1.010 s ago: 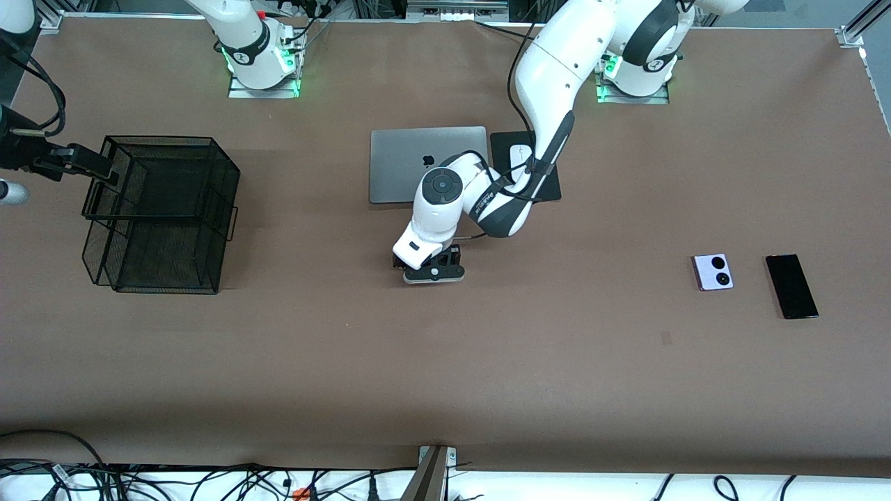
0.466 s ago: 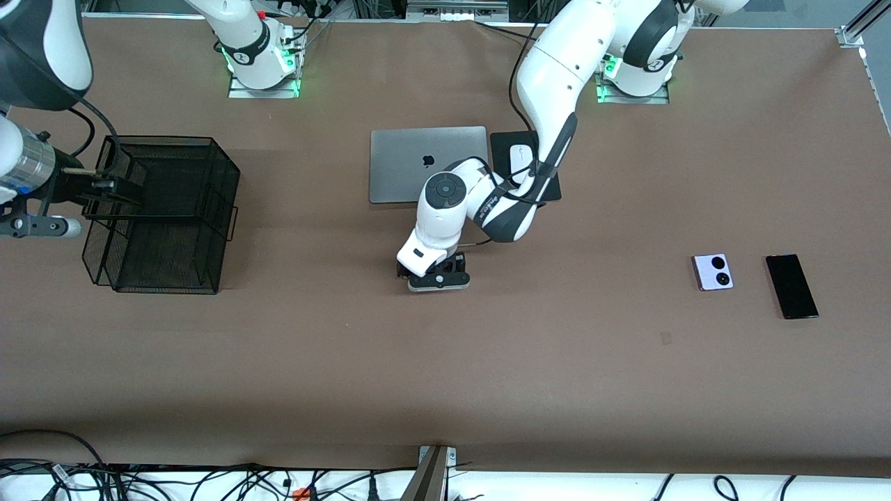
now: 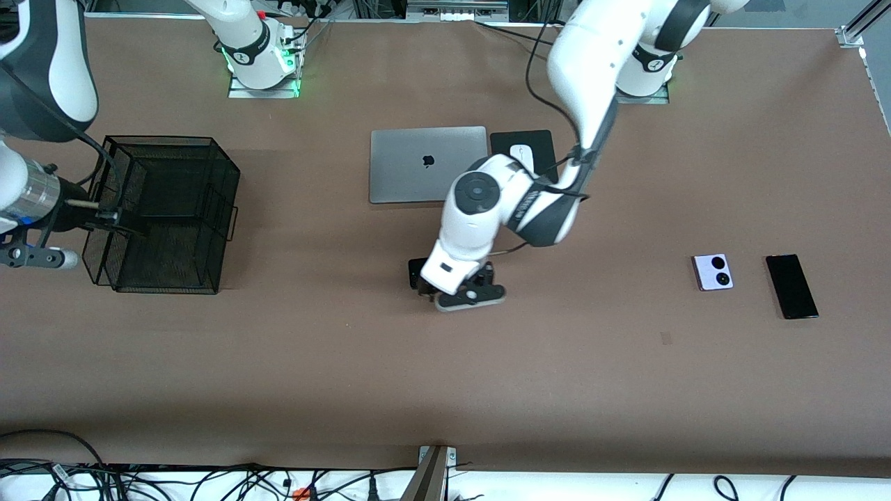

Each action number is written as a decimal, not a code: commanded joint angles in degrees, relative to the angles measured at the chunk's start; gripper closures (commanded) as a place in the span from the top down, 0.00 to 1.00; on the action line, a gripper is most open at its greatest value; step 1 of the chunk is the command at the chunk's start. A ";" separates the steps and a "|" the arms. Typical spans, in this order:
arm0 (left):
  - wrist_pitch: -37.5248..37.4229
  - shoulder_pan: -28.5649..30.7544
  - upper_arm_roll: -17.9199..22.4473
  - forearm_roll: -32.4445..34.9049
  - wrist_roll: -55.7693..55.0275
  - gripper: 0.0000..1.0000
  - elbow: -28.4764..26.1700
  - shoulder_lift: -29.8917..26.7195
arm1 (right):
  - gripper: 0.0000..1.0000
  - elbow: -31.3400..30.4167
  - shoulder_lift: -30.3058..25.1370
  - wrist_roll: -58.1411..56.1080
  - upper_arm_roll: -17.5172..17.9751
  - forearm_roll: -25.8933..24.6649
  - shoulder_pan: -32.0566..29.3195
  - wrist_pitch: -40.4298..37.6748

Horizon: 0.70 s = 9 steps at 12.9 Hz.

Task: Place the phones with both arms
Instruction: 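Set the flip phone down with the left gripper while the right gripper advances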

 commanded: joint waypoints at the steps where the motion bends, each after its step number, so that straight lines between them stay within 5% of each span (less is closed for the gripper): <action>1: -5.11 5.49 -1.05 0.82 5.78 1.00 -10.85 -12.34 | 1.00 1.63 2.00 13.57 0.07 0.93 1.14 -0.07; 5: -21.88 17.70 -1.50 -2.84 23.50 1.00 -12.63 -21.76 | 1.00 1.72 5.51 38.16 0.07 1.02 8.77 4.66; 9: -32.18 30.44 -1.32 -3.22 39.59 1.00 -12.81 -25.38 | 1.00 3.55 12.26 58.23 0.24 1.28 17.73 10.55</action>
